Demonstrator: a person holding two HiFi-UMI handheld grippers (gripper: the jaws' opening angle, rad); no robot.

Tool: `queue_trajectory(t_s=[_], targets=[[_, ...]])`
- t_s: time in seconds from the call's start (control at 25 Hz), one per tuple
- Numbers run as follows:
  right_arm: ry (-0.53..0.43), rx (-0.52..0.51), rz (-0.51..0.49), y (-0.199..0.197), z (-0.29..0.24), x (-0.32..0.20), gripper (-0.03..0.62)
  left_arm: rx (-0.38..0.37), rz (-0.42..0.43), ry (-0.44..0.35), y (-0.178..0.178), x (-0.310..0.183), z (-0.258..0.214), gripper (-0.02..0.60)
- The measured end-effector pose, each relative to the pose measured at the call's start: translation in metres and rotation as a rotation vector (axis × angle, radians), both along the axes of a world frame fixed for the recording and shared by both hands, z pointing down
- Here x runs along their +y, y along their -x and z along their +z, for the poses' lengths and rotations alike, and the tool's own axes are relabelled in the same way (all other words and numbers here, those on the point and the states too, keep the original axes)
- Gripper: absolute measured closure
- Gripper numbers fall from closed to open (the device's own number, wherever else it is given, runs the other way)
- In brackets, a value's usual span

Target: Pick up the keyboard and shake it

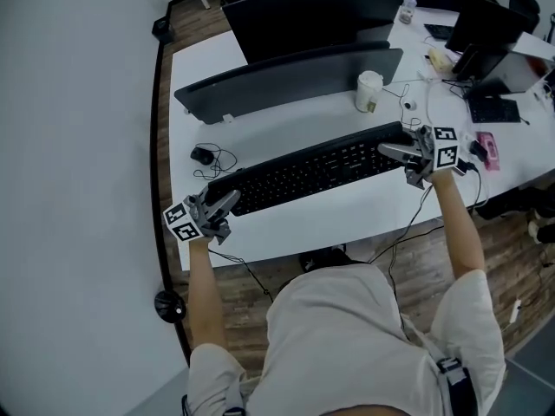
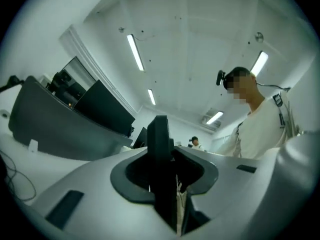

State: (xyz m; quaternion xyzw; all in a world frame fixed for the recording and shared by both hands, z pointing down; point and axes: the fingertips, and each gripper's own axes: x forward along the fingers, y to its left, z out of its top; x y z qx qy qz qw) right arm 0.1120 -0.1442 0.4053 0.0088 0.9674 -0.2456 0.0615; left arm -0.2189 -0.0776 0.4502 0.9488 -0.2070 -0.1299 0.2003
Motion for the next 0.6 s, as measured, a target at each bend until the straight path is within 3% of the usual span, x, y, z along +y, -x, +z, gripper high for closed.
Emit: queue_trajectory(t_s=[0.24, 0.4, 0.6], targets=[[0.268, 0.018, 0.090, 0.000, 0.051, -0.014, 0.467, 0.196, -0.097, 0.175, 0.005, -0.014, 0.033, 0.456], [0.395, 0.063, 0.151, 0.001, 0.095, -0.020, 0.459, 0.235, -0.137, 0.343, 0.004, -0.020, 0.069, 0.456], [0.474, 0.159, 0.216, -0.013, 0.162, -0.024, 0.444, 0.289, -0.142, 0.473, -0.010, -0.010, 0.105, 0.456]])
